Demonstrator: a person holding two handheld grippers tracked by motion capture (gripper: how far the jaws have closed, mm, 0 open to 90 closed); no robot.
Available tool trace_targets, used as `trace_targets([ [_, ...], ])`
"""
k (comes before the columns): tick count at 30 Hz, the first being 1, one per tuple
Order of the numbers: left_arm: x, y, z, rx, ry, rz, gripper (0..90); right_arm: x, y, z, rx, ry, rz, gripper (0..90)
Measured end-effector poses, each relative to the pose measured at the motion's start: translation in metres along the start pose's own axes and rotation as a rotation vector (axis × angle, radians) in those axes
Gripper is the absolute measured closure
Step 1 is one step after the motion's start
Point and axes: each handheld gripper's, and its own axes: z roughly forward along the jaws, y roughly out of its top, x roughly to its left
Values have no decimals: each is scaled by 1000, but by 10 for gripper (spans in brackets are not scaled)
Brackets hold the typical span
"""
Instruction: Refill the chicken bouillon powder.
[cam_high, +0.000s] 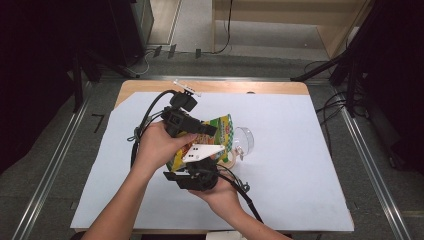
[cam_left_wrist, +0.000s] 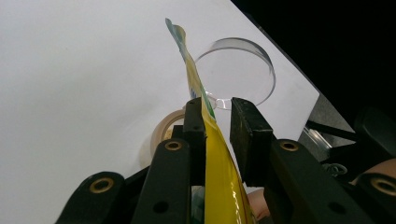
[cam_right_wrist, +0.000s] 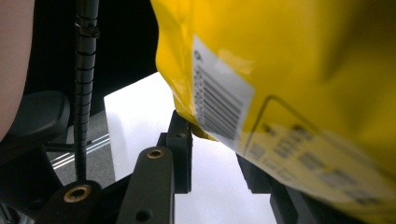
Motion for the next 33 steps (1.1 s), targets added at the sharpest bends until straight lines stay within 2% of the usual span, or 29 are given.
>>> trace_targets([
  [5, 7, 6, 0, 20, -16, -21, 769, -1, 4, 1, 2, 9, 11, 699],
  [9, 10, 11, 0, 11, -21, -33, 770, -5, 9, 0, 3, 8, 14, 698],
  [13, 10, 10, 4, 14, -19, -24, 770, -8, 8, 0, 7, 13, 24, 698],
  [16, 11, 9, 4, 14, -22, -21, 772, -8, 6, -1, 16, 9, 10, 698],
  [33, 6, 4, 0, 8, -4, -17, 767, -2, 6, 0, 14, 28, 9, 698],
])
